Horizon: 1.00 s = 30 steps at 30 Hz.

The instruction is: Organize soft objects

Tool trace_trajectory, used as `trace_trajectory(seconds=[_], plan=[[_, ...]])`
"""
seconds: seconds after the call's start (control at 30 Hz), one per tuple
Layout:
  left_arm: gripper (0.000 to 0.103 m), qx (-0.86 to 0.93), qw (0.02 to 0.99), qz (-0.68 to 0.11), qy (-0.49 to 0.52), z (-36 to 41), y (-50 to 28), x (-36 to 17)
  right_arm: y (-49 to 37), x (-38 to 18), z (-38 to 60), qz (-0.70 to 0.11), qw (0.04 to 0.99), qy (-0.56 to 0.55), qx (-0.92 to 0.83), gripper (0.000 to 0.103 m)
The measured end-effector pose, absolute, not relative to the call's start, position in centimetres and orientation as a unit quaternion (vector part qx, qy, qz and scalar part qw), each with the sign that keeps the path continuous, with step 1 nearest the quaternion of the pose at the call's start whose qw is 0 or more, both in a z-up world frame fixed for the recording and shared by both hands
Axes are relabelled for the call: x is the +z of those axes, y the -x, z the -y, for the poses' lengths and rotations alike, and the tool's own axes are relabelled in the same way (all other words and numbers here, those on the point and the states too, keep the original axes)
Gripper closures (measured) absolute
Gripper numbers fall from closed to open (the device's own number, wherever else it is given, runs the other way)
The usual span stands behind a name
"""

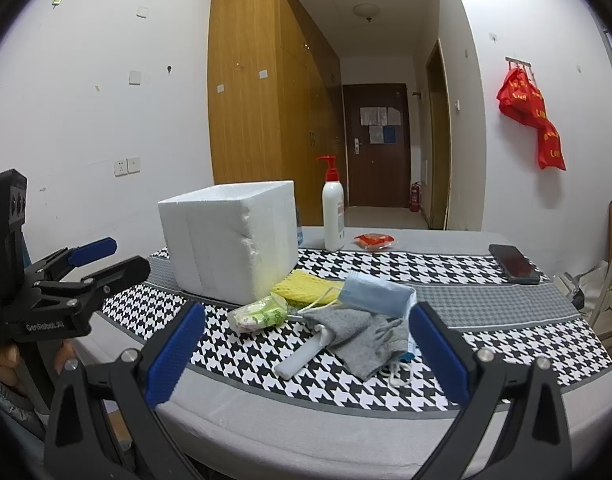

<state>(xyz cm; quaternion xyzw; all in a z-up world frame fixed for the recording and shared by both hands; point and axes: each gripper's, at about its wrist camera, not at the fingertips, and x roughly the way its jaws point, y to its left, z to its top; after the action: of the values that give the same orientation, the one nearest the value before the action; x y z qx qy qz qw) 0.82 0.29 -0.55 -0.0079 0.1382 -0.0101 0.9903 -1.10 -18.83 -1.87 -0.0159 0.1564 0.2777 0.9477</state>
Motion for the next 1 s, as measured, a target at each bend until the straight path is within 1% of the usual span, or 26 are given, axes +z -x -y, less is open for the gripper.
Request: trace_trajectory(seconds=[0.5, 1.0], plan=[[0.001, -0.008, 0.988, -0.15, 0.024, -1.1, -1.6, -0.5, 0.8, -1.7, 18.9, -0.162, 0.949, 0.011, 0.27, 0.0], [0.001, 0.003, 0.991, -0.137, 0.002, -0.8, -1.9, 0.0, 0.5, -1.6, 19.4, -0.159, 0.952, 0.007, 0.26, 0.0]])
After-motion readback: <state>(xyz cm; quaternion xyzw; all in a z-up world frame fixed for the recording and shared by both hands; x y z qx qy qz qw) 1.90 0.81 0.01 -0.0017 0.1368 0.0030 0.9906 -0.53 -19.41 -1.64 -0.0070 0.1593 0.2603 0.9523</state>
